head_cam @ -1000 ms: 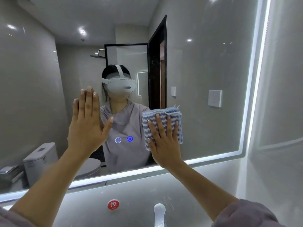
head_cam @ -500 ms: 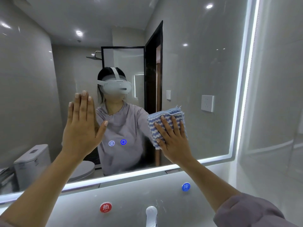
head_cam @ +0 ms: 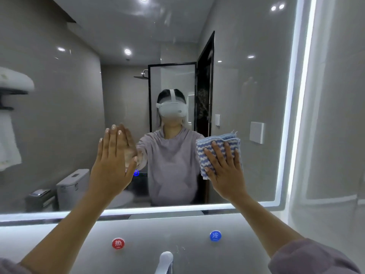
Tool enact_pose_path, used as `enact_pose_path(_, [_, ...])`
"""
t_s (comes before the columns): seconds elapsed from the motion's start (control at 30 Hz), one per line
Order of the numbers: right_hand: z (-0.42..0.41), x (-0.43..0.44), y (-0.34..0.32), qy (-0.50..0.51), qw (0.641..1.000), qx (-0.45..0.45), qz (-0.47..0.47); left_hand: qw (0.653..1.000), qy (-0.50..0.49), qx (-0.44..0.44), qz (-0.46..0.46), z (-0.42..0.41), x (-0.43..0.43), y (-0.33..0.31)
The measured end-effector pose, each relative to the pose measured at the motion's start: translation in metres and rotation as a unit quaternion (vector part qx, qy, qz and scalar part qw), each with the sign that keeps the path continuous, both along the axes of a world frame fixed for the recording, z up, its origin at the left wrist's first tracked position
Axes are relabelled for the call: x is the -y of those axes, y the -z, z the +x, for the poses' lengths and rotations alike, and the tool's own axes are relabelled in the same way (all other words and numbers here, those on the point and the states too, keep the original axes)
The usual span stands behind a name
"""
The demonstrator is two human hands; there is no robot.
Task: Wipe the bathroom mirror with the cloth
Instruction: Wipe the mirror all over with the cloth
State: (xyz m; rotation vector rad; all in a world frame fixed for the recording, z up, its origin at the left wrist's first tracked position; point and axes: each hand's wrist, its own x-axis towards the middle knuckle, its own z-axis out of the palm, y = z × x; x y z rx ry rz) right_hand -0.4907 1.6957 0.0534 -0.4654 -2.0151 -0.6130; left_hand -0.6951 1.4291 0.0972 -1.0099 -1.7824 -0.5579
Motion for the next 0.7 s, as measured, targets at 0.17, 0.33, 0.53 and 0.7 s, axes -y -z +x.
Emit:
enact_pose_path(0.17, [-0.001,-0.004,0.002,-0.011,1.0,0.005,-0.006,0.999,-0.02,0.015,-0.024,0.027,-0.007,-0.002])
enact_pose_path(0.33, [-0.003,-0.006,0.004,-0.02,1.0,-0.007,0.011,0.998,-0.026,0.038,-0.045,0.045,-0.016,-0.004])
enact_pose_path(0.53, [-0.002,-0.007,0.003,-0.023,0.999,-0.01,0.024,0.996,-0.034,0.036,-0.074,0.051,-0.03,-0.003])
enact_pose_path(0.7, [-0.002,-0.006,0.003,-0.021,1.0,-0.007,0.012,0.996,-0.035,0.025,-0.074,0.053,-0.045,-0.003])
